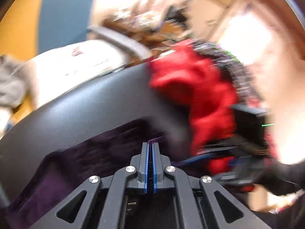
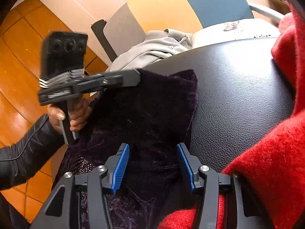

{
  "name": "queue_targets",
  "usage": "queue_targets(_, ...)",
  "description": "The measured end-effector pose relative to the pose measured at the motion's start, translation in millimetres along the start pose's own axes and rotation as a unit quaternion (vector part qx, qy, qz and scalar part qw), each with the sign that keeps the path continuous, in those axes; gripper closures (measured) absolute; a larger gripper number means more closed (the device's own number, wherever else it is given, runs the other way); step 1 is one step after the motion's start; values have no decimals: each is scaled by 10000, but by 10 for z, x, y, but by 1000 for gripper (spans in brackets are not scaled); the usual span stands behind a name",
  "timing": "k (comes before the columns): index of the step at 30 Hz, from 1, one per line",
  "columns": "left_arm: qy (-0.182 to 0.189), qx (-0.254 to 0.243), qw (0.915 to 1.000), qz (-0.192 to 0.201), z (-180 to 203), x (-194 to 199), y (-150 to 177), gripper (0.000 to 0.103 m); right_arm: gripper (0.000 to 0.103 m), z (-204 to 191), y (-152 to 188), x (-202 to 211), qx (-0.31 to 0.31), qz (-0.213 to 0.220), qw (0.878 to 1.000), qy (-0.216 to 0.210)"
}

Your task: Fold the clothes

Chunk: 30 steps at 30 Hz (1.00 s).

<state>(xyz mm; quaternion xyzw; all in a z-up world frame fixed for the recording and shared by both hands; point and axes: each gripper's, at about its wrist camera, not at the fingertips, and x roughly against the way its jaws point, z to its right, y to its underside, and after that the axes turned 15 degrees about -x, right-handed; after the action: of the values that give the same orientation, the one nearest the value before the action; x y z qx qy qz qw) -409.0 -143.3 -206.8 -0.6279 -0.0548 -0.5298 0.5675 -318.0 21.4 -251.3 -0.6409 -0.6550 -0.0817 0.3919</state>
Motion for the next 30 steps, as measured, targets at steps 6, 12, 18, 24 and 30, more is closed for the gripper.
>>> queue_targets(6,-237,457,9977,443,-27,44,-43,86,50,-13,15,26,19,33,9999,95)
queue_targets(12,-666,1124,9867,962,-26,705,271,80,38,-46,13,172,-140,277,9989,354)
queue_targets(18,-1458,1657,9732,649,65,1216,1113,80,35,-555,-60,121,628,296,9949,732)
queue_targets(24,-2689,2363,9328,402,199,1705,2038,78,20,-1052,-74,-364,1240,-40,9850,1196)
queue_targets(30,-2893,2782,9137,633,395,1856,2403,78,15,-876,39,-737,1205,43,9694,2139)
